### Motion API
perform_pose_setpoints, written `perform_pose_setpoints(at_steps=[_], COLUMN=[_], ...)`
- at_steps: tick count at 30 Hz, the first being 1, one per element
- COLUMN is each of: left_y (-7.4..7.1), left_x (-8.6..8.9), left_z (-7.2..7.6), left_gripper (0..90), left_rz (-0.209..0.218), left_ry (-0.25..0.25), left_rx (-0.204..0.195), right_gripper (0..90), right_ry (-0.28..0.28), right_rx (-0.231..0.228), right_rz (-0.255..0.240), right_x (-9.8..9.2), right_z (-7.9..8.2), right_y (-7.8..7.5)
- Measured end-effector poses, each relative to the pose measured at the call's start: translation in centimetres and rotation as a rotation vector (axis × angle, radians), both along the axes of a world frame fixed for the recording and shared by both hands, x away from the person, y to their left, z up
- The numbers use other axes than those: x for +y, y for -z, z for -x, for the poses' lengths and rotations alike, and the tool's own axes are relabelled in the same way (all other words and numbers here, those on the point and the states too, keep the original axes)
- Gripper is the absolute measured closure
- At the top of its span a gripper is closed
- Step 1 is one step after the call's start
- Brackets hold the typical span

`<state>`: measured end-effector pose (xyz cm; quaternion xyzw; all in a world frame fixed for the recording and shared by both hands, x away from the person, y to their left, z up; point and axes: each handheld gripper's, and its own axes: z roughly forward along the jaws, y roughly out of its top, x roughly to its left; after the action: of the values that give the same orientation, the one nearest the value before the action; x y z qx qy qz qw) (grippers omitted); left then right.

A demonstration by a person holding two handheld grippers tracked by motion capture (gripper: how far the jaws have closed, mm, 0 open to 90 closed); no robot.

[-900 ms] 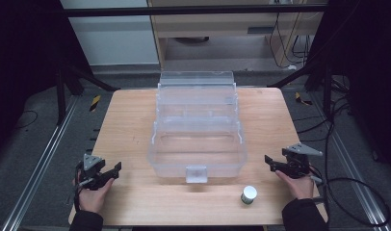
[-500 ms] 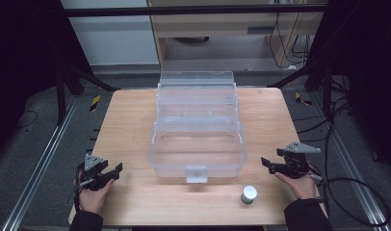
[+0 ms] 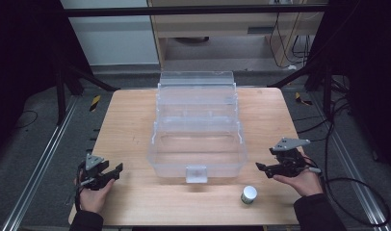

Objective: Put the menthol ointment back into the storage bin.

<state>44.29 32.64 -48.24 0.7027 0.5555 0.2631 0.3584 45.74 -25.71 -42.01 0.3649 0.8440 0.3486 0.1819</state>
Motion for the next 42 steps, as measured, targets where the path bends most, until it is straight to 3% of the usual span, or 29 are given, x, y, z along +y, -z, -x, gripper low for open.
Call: perform_pose_setpoints(at_steps=[18,23,42], left_y=[0.0,0.0,0.1], left_x=[-0.1,-0.2,-0.2], left_z=[0.0,0.0,-0.1], left_gripper=[39.5,39.5,39.4], left_rz=[-0.010,-0.010,-0.011], left_ry=[0.009,0.010,0.023], left_rx=[0.000,0.006,0.012], right_gripper=[21.1,21.1,23.7], right_ry=[-0.210,-0.238,-0.418], right_rx=[0.078,0.103,0.204], right_rz=[0.111,0.130,0.307], right_x=[2.9,3.3,5.8], right_z=[0.8,1.0,1.9], right_y=[-2.9,-3.2,-2.7])
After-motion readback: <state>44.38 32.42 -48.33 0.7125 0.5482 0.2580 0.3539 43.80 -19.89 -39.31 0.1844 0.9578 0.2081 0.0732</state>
